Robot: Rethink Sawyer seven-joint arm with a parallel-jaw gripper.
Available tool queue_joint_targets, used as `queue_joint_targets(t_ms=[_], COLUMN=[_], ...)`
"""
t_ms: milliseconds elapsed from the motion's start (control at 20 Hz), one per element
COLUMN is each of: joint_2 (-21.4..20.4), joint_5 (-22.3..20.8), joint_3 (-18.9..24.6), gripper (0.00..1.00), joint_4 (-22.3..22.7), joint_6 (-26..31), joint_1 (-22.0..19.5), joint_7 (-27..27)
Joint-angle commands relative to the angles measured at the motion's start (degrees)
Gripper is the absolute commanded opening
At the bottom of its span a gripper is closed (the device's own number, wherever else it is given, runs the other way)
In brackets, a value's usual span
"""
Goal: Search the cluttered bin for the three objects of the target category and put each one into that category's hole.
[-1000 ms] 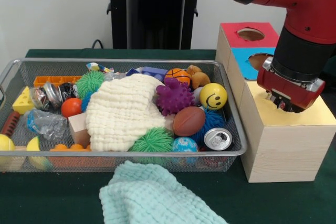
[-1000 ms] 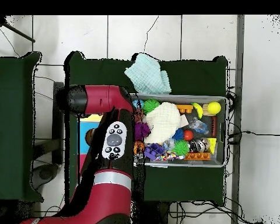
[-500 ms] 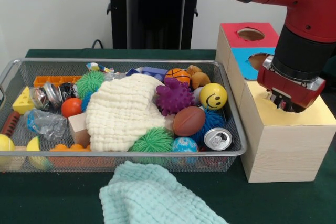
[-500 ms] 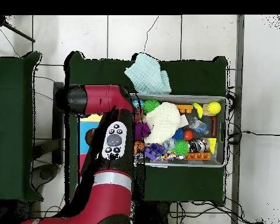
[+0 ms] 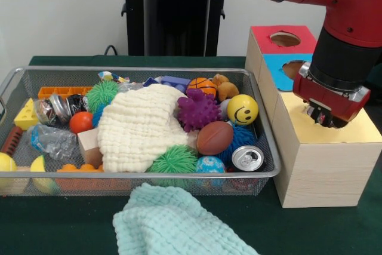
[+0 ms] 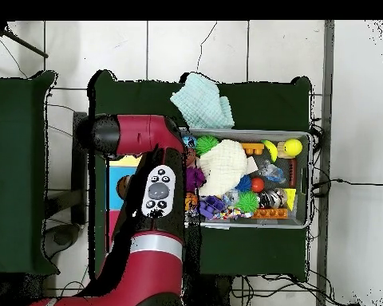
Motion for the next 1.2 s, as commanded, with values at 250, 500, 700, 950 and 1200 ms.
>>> queue_joint_targets(t_ms=[250, 500, 700, 950, 1200], joint_2=[-1.4, -1.6, -2.8, -3.8, -5.4], joint_5=[-2.3, -2.5, -2.3, -2.9, -3.5], joint_3=[2.6, 2.4, 2.8, 2.6, 2.0], gripper=[0.00, 0.00, 0.00, 0.00, 0.00], joint_4=[-0.9, -1.6, -1.2, -1.6, -2.5], joint_6=[6.4, 7.6, 9.3, 11.2, 14.2], joint_1=[-3.6, -3.6, -4.2, -4.9, -4.8], joint_7=[-2.5, -2.7, -3.8, -4.7, -4.8])
